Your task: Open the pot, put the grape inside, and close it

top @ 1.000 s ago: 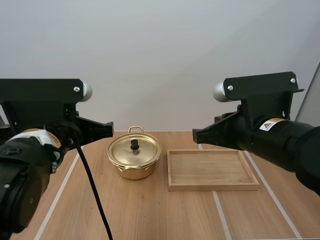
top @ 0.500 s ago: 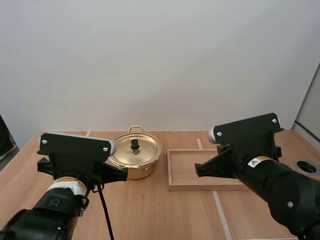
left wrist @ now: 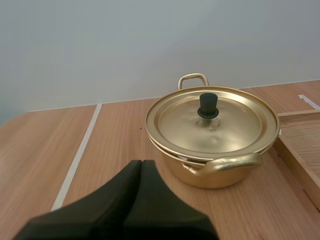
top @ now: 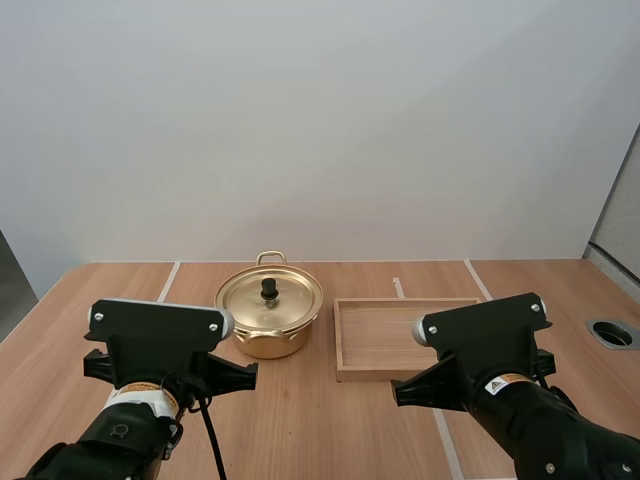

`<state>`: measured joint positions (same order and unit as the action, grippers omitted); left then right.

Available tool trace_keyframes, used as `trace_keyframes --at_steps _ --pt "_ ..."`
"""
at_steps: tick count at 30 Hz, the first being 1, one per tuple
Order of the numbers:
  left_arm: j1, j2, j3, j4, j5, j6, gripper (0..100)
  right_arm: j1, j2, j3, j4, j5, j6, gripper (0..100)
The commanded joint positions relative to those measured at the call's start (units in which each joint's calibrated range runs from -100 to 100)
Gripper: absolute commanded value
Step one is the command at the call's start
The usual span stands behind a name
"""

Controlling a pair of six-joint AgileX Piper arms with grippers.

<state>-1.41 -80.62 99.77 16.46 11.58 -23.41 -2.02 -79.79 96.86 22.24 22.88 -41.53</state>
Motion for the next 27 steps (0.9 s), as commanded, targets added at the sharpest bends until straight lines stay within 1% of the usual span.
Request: trace_keyframes --at_steps 1,17,18,22,27 --pt "0.09 -0.26 0.23 0.65 0.06 -0.74 0 0.05 -0.41 0.17 -0.32 -1.73 -0.53 0" --pt "0.09 -0.26 0.23 0.65 0.06 -0.74 0 0.05 -0.41 0.15 -0.32 -2.29 -0.53 0" --pt "0.09 -0.26 0.23 0.65 0.06 -0.74 0 0.05 -0.41 0.15 -0.55 -2.92 -0.53 0" --pt "0.09 -0.26 0.23 0.65 0.06 -0.74 0 0.05 -0.41 0.15 -5.58 -5.55 -0.53 0" --pt "0.26 -0.26 0.23 0.64 0.06 -0.74 0 0.05 -2.59 0.15 -6.01 -5.4 -0.53 0"
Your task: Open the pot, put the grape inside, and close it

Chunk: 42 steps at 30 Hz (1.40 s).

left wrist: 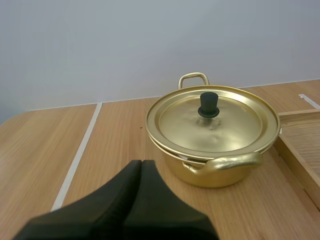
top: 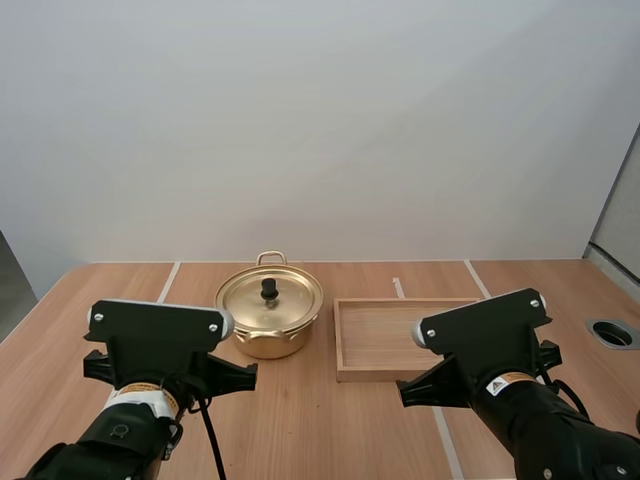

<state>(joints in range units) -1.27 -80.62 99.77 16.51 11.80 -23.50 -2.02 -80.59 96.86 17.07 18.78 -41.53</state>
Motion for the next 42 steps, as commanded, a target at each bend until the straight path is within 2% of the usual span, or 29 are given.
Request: trace_keyframes --at_steps 1,9,15,21,24,27,30,36,42 --pt "0.12 -0.26 0.23 0.59 -0.16 -0.64 0 0.05 -3.44 0.15 -0.83 -1.06 -0.53 0" --pt "0.12 -0.26 0.23 0.59 -0.16 -0.64 0 0.05 -19.41 0.15 -0.83 4.14 -0.53 0" --pt "0.2 -1.71 0.23 0.59 -0.16 -0.64 0 -0.02 -18.55 0.15 -0.8 5.47 -0.53 0" --pt "0.55 -10.44 0.23 0.59 -0.16 -0.64 0 -0.02 -18.55 0.15 0.11 7.55 -0.21 0" --pt "1.82 -15.61 0.23 0.59 1.38 -0.64 0 -0.02 -18.55 0.15 -1.36 11.3 5.07 0" --pt "2.78 -19.38 0.23 -0.09 4.6 -0.64 0 -0.02 -18.55 0.15 -8.48 11.57 15.67 0" --pt "2.81 -19.38 0.23 -2.44 8.92 -0.64 0 -0.02 -18.55 0.15 -14.85 12.11 23.82 0" --pt "2.81 -19.38 0.23 -5.34 18.27 -0.64 0 -0.02 -18.55 2.5 -15.25 13.66 24.6 0" --pt "2.81 -19.38 0.23 -5.93 18.24 1.36 0 0.06 -19.41 3.14 -16.63 12.2 24.6 0"
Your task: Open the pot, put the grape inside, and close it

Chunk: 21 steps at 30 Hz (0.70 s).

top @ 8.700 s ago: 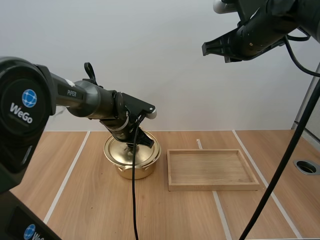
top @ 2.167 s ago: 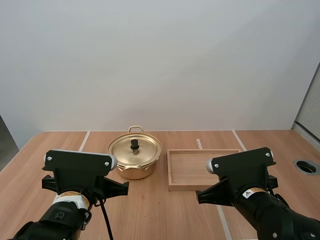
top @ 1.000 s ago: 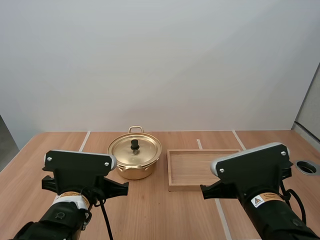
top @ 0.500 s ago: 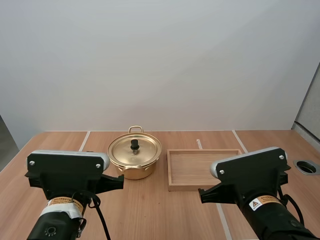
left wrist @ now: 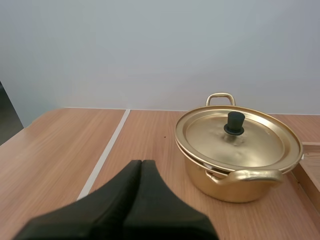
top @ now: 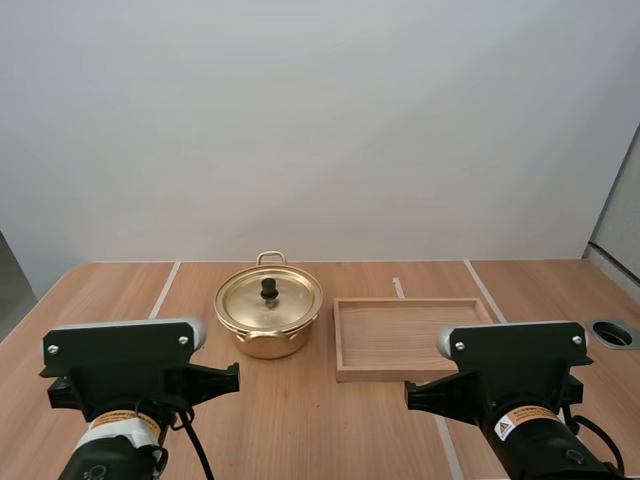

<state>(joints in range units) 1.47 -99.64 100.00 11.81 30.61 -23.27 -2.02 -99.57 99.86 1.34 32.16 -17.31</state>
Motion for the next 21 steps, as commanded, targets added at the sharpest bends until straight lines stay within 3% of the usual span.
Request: trace_keyframes --at_steps 1,11,21 --pt "0.07 -0.36 0.0 -1.47 -0.57 2.41 0 0.06 -0.43 0.14 -0.9 -1.18 0.51 0" --pt "0.07 -0.36 0.0 -2.27 -4.14 3.08 0 0.06 -0.43 0.14 -0.9 -0.68 0.52 0" --pt "0.07 -0.36 0.0 -7.78 -0.57 5.85 0 0.06 -0.43 0.14 -0.9 -0.68 0.52 0"
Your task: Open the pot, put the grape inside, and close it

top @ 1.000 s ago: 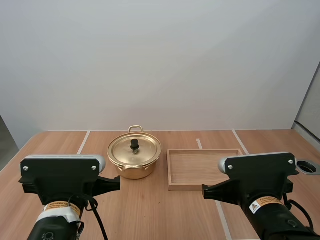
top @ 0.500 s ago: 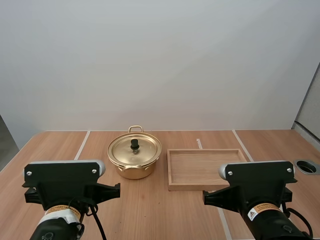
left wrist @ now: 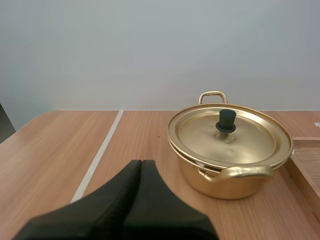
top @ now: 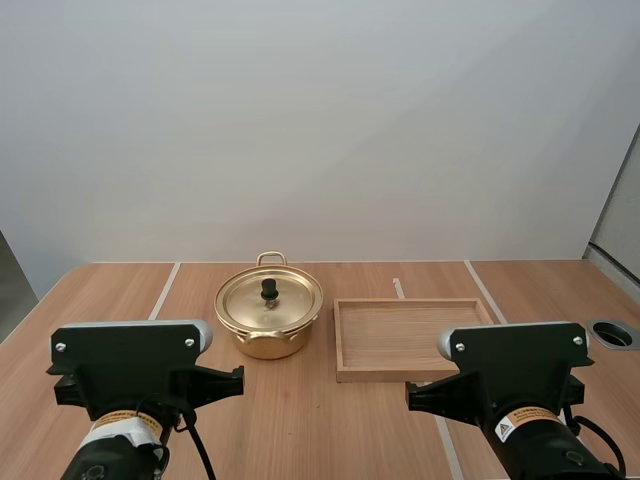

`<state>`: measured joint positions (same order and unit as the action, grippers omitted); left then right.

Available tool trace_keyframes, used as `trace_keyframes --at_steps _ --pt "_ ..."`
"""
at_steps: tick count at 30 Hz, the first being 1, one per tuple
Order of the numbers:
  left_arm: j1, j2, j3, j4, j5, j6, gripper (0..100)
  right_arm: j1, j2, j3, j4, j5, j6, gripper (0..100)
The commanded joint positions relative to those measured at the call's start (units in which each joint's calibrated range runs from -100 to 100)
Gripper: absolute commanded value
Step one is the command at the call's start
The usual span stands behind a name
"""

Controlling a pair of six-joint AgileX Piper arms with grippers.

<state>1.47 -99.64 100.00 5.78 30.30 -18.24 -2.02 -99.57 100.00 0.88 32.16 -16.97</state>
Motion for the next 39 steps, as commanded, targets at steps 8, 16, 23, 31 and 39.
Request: trace_keyframes --at_steps 8,16,23,31,39 --pt "0.07 -0.36 0.0 -0.09 -0.25 3.44 0 0.06 -0.43 0.0 -0.44 -0.84 0.19 0" --pt "0.07 -0.36 0.0 0.06 -1.02 3.44 0 0.06 -0.43 0.0 -0.44 -0.84 0.19 0" --pt "0.07 -0.36 0.0 0.06 -1.02 3.44 0 0.06 -0.43 0.0 -0.44 -0.84 0.19 0" --pt "0.07 -0.36 0.0 0.06 -1.02 3.44 0 0.06 -0.43 0.0 -0.44 -0.84 0.19 0" --pt "0.07 -0.36 0.0 0.06 -1.02 3.44 0 0.06 -0.43 0.0 -0.44 -0.84 0.19 0"
